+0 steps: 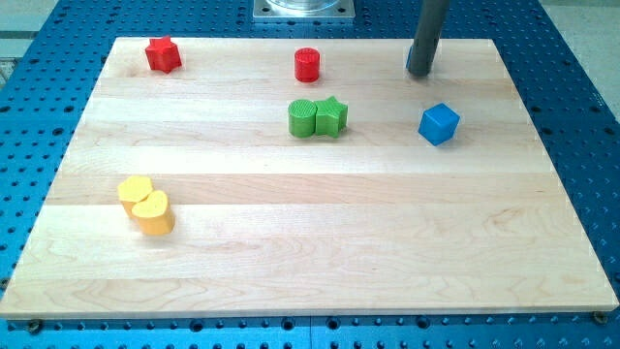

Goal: Place the red circle at the top center of the board

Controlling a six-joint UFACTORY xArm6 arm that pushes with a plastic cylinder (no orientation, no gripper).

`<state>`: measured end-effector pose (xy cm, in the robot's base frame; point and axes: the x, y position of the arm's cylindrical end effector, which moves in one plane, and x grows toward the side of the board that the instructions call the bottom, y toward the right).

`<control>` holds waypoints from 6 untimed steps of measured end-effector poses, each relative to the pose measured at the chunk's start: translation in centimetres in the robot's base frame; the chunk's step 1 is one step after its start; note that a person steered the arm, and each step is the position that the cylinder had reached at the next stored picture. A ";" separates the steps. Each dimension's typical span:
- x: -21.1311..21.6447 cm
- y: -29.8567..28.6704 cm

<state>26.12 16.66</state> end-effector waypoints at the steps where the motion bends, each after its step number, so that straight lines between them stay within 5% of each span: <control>1: 0.0 -8.2; 3: 4.4 -17.1; 6: 2.6 -21.6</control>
